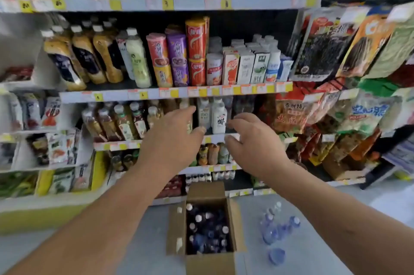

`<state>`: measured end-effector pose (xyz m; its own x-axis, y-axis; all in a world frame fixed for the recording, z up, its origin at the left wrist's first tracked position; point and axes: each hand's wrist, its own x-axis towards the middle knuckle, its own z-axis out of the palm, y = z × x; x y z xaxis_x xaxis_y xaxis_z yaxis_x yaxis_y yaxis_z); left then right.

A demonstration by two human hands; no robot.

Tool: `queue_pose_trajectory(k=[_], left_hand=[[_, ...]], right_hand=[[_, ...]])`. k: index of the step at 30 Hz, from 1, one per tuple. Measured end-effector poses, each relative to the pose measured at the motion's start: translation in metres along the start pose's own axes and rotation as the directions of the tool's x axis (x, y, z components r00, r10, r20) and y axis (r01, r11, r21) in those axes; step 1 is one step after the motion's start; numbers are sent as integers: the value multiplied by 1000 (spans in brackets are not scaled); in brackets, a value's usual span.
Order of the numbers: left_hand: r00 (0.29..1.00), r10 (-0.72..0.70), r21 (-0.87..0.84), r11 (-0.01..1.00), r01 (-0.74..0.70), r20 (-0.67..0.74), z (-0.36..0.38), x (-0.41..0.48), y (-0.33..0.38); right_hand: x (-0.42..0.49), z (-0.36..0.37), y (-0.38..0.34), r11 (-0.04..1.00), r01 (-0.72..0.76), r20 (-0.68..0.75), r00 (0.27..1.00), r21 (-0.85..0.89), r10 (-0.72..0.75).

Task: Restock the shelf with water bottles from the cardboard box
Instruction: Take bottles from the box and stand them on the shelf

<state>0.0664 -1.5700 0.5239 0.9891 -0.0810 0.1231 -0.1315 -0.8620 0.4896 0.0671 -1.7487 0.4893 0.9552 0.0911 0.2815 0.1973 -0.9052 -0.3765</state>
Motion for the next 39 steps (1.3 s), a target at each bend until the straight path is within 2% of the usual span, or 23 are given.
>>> queue_pose_trajectory(k=[10,14,19,24,28,33,39], left_hand=[[974,-160,-29,986,166,159,117,-31,-52],[942,-228,-27,970,242,245,158,-34,-85],[918,-235,-34,965,259,319,218,-24,-137],[854,-297,-21,941,338,427,291,-22,-192],[788,-362,21,913,407,498,356,-25,-229],[763,-401,43,896,443,508,447,-20,-281],[757,-446,24,868,497,478,542,-14,-346]], right_hand=[[-41,105,55,998,-5,156,988,62,-5],[-48,150,68,996,-70,234,971,51,56],[-49,219,92,988,-152,310,940,11,141],[-65,309,130,967,-241,425,870,-77,251],[-80,389,164,957,-273,539,795,-92,279],[-87,513,208,974,-212,647,733,-76,210],[-81,648,250,987,-143,694,705,-66,148]])
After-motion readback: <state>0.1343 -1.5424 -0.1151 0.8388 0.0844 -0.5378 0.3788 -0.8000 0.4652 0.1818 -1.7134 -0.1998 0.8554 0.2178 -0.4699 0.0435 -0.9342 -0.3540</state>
